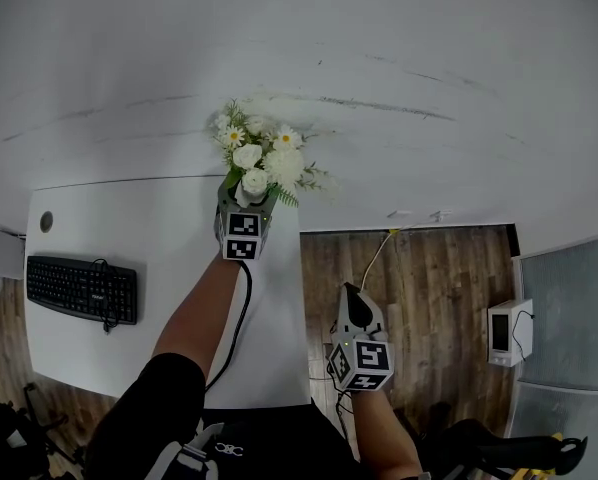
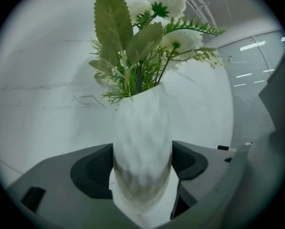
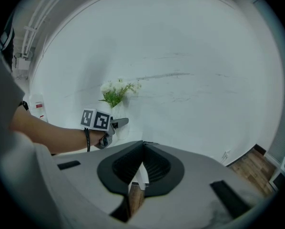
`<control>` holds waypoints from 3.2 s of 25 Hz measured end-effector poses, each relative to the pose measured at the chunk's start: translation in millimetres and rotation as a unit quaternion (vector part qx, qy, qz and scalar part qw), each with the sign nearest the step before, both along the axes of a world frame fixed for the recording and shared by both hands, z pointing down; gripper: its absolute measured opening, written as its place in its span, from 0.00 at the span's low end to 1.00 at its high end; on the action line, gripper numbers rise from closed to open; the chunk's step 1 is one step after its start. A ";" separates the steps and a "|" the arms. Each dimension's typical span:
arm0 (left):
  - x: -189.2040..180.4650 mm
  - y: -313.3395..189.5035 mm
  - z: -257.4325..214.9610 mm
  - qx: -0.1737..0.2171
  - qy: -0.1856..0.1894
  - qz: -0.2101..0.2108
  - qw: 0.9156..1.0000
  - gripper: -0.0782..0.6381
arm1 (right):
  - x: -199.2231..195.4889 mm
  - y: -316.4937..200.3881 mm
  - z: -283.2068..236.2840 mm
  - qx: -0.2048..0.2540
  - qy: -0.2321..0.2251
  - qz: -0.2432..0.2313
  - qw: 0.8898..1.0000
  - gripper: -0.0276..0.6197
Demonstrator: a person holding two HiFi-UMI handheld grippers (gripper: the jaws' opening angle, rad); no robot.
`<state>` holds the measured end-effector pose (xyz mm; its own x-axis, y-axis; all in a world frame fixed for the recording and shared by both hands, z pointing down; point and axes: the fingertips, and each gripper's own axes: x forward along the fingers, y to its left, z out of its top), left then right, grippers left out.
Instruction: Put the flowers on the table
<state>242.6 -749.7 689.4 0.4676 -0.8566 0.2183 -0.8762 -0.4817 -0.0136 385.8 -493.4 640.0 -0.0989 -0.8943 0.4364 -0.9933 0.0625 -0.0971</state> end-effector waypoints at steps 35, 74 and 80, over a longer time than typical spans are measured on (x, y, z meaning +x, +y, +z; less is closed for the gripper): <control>-61.4 61.8 -30.4 -0.026 0.004 -0.041 0.999 0.67 | -48.4 10.3 -26.2 0.014 -0.014 -0.021 1.000 0.05; -307.7 344.9 -207.7 0.037 0.000 -0.089 0.995 0.11 | -252.3 106.9 -165.2 0.165 -0.056 -0.027 0.984 0.05; -312.6 348.3 -216.0 0.039 0.014 -0.077 0.996 0.11 | -260.3 113.5 -170.0 0.173 -0.053 -0.021 0.983 0.05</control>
